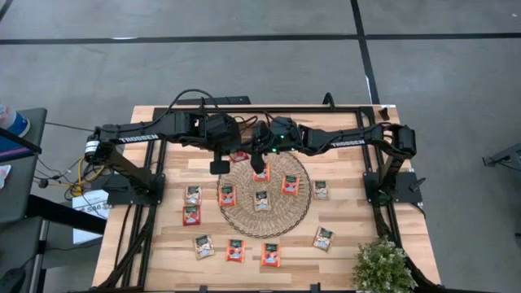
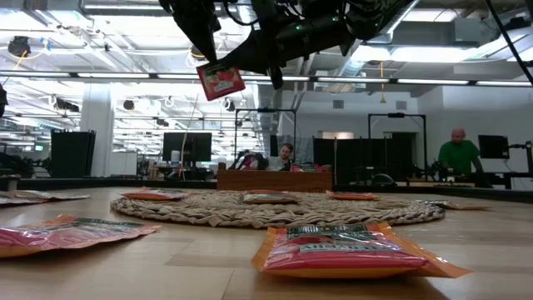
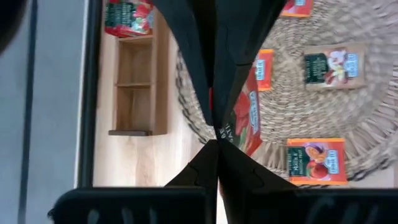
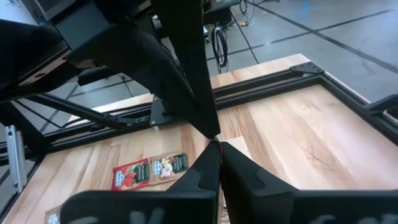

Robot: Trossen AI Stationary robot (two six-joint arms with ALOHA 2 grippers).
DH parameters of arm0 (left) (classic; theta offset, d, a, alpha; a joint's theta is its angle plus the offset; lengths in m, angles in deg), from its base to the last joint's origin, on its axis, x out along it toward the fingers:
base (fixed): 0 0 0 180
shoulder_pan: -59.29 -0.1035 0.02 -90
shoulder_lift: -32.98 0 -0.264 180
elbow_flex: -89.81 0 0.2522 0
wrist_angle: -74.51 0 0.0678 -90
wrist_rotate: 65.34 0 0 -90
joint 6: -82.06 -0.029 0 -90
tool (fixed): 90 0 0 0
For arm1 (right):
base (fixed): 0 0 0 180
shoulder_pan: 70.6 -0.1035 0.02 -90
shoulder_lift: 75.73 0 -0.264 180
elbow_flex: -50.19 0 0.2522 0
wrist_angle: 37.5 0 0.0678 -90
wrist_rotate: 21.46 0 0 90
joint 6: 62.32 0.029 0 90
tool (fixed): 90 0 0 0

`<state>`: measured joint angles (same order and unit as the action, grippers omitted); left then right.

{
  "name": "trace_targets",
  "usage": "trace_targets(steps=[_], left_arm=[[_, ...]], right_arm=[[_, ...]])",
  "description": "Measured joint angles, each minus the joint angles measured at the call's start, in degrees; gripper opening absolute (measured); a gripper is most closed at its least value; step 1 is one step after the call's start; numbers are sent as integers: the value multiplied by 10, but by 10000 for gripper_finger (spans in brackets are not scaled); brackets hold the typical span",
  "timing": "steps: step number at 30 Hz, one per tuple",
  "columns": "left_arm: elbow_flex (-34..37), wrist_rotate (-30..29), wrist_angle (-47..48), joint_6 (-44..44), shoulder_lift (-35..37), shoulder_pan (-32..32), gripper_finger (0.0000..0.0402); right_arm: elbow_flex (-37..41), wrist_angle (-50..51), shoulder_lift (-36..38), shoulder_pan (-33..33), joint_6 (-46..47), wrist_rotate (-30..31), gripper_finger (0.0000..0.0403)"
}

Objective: Pick & Place Tea
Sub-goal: Put the red tea bag into the right section of the wooden organizer

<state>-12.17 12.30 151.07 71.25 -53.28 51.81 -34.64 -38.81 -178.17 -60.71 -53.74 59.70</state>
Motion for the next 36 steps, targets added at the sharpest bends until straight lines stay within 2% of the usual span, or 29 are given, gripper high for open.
trace_targets(steps=[9, 15, 21, 26, 32, 36], left_arm=[[0, -11, -4, -3, 0, 0, 12], [0, -15, -5, -3, 0, 0, 63], [0, -49, -2, -1, 1, 0, 124], [0, -75, 32, 37, 11, 0, 149], [0, -57, 103, 104, 15, -15, 152], [1, -6, 108, 120, 16, -31, 152]], right_arm=[[0, 0, 0, 0, 9, 12, 0], [0, 0, 0, 4, 9, 14, 0], [0, 8, 0, 15, 10, 15, 0], [0, 60, 18, 47, 17, 17, 0], [0, 121, 61, 95, -5, 17, 0], [3, 157, 97, 124, -39, 17, 0]])
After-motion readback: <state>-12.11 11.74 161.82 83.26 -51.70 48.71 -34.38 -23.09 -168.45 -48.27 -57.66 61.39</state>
